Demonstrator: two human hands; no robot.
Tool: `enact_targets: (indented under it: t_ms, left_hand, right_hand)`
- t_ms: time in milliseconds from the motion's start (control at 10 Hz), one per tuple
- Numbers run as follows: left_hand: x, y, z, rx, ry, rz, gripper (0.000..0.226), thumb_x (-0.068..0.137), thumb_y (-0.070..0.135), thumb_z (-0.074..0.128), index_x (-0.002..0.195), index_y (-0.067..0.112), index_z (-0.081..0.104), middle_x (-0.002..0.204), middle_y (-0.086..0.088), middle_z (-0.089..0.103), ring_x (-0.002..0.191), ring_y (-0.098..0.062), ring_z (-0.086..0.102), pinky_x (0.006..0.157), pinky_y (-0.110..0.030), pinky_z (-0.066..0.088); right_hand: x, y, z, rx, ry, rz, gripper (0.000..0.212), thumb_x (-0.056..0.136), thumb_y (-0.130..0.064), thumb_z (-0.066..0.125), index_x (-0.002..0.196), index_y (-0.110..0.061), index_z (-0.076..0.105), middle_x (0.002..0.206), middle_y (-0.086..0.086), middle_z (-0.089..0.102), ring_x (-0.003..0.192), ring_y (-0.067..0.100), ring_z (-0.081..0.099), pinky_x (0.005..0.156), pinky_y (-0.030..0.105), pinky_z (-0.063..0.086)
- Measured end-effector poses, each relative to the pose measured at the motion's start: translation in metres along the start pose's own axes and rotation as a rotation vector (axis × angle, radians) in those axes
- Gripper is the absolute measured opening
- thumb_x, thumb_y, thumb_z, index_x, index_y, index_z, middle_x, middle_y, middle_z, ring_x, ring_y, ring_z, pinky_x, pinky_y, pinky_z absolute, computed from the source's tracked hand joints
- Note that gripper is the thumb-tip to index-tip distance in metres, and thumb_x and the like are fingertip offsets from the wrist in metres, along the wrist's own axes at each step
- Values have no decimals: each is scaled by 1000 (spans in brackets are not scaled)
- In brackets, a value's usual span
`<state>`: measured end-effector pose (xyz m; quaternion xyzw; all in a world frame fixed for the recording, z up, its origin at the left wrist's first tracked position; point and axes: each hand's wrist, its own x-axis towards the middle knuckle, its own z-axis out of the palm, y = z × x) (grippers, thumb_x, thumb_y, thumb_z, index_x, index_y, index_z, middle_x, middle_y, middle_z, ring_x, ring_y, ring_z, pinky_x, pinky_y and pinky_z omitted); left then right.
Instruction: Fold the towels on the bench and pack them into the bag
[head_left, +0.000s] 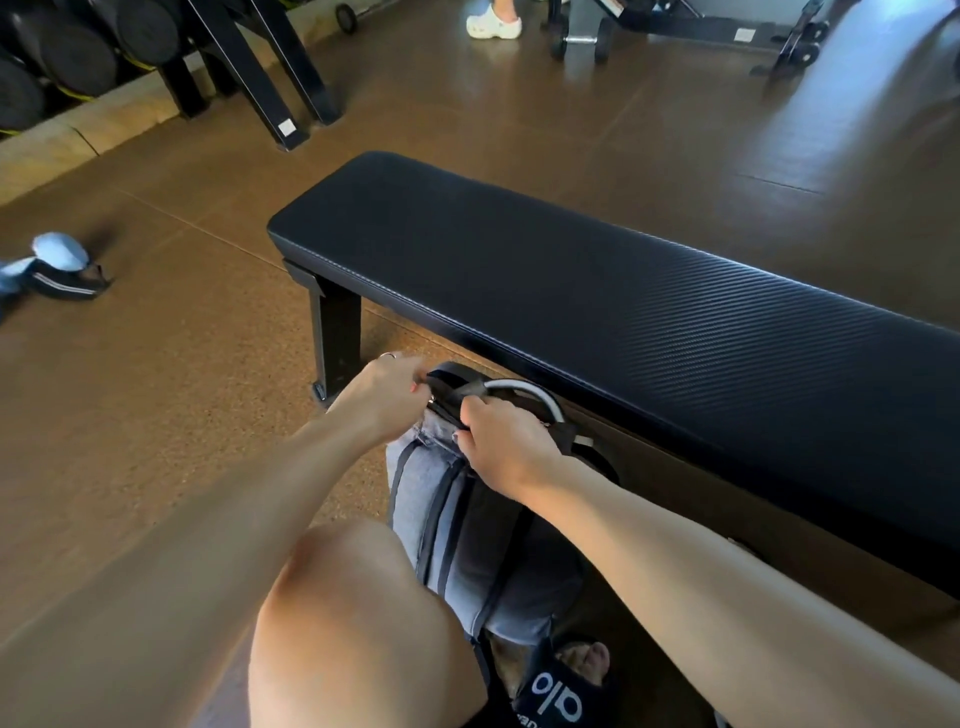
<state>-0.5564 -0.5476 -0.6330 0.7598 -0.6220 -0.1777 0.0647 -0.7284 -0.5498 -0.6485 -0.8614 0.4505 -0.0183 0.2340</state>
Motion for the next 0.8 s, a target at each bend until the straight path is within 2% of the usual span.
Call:
enact_targets:
  t_ms: [100,200,300,400,500,600,700,800]
  left_hand:
    - [9,-20,5,-15,58,-117,11,98,18,45,95,14,55,103,-7,50,86,-22,51,70,-34,41]
    - [17,-40,15,-112,36,-297,17,98,15,46,103,6,60,101,-13,55,83,-30,58,66,-36,49]
    - [20,-52,31,-392,17,-467,20,100,9,47,112,1,61,106,-25,65,88,-38,68,76,-45,61]
    - [16,-58,41,-742,-44,-661,27,104,7,45,126,-4,56,111,-22,66,89,-32,67,84,-47,61]
    - [11,-64,48,-840,-70,-726,21,106,12,44,114,0,59,107,-21,72,89,-31,71,82,-44,62]
    - [5,-61,49,-846,-86,-748,24,106,16,43,113,1,60,103,-21,73,85,-31,71,79,-42,62]
    - [5,-62,48,-769,-79,-747,27,104,21,48,119,1,59,101,-19,73,80,-28,71,83,-47,62]
    - [9,-56,26,-545,111,-600,47,100,30,55,141,10,40,117,-13,60,91,-26,63,76,-41,58]
  right_hand:
    - [0,6,-4,-3,-15,-3,22,106,-25,40,117,-8,49,112,12,64,98,33,63,67,35,38]
    - [-7,8,-7,-6,-3,-21,20,106,-25,41,117,-10,47,112,10,63,97,31,63,66,35,37]
    - [-10,9,-7,47,3,-33,17,105,-24,42,113,-10,47,110,9,62,96,31,63,67,38,43]
    - [-10,9,-9,96,-22,-26,18,105,-25,43,114,-10,49,111,9,62,97,30,62,76,43,50]
    - [-9,9,-9,125,-43,-34,17,104,-27,46,112,-13,49,110,7,61,97,28,61,79,43,50]
    - [-10,9,-13,158,-70,-20,20,102,-29,51,115,-15,53,111,5,62,98,24,62,82,41,53]
    - [-20,16,-21,211,-11,-26,15,99,-26,55,111,-17,59,104,-2,64,94,16,63,83,39,55]
    - [-32,34,-43,362,160,1,14,94,-20,58,107,-21,65,96,-10,68,86,5,63,81,29,54]
